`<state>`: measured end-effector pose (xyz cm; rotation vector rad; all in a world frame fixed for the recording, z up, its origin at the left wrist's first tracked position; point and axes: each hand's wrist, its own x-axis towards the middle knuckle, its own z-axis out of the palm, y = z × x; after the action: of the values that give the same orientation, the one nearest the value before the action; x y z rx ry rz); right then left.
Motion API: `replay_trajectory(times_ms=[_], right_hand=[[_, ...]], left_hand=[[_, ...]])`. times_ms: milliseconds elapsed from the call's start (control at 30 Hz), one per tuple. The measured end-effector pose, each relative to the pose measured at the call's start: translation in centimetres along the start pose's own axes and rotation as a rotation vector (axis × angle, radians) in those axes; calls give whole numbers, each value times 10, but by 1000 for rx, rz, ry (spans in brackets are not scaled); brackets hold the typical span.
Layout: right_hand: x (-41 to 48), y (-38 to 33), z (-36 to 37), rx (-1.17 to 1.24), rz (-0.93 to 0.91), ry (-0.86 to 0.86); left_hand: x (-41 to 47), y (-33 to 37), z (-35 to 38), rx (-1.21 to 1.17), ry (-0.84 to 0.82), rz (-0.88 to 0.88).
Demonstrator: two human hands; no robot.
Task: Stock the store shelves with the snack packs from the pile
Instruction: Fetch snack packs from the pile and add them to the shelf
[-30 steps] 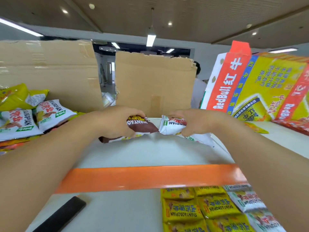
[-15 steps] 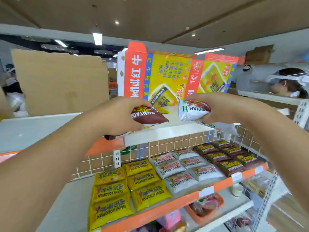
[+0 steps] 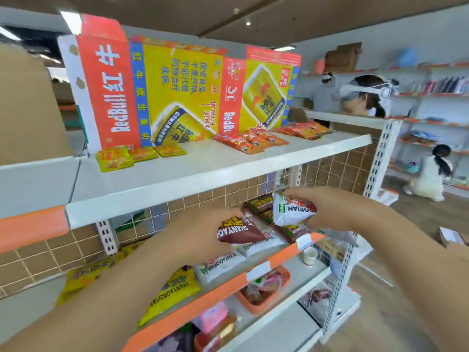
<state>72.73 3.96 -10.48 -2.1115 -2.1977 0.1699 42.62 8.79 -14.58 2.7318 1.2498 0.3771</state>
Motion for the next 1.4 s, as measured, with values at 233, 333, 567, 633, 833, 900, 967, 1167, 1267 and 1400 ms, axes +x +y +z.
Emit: replay_trajectory(times_ms=[233,333,567,633,833,900,967,1167,1267,1400], right_hand=[[76,-3,75,-21,-53,-104],[107,-16,104,-27,-103,-99],[181,-39,149,77,-245,-55],[207,-41,157,116,-287,-74],[273,-61,180,167,-451,-87],[291,-72,190,142,-515,-77],[308,-83,199,144,-553,-81],[355,-125,227,-3,-682,-15],[373,-137,248,-27,-676,-53],[379,-140,279,-126,-666,-118]], left_hand=[[15,-54,72,-7,3,-100],[17,-76,98,-20,18,-136],[22,-99,128,-12,71,-259],[27,-102,134,0,72,-312],[40,-100,167,44,84,-425],[49,-96,181,74,72,-428],[59,-94,192,98,71,-433],[70,-90,227,79,64,-465],[70,-88,237,120,79,-493],[68,-86,244,190,71,-500]])
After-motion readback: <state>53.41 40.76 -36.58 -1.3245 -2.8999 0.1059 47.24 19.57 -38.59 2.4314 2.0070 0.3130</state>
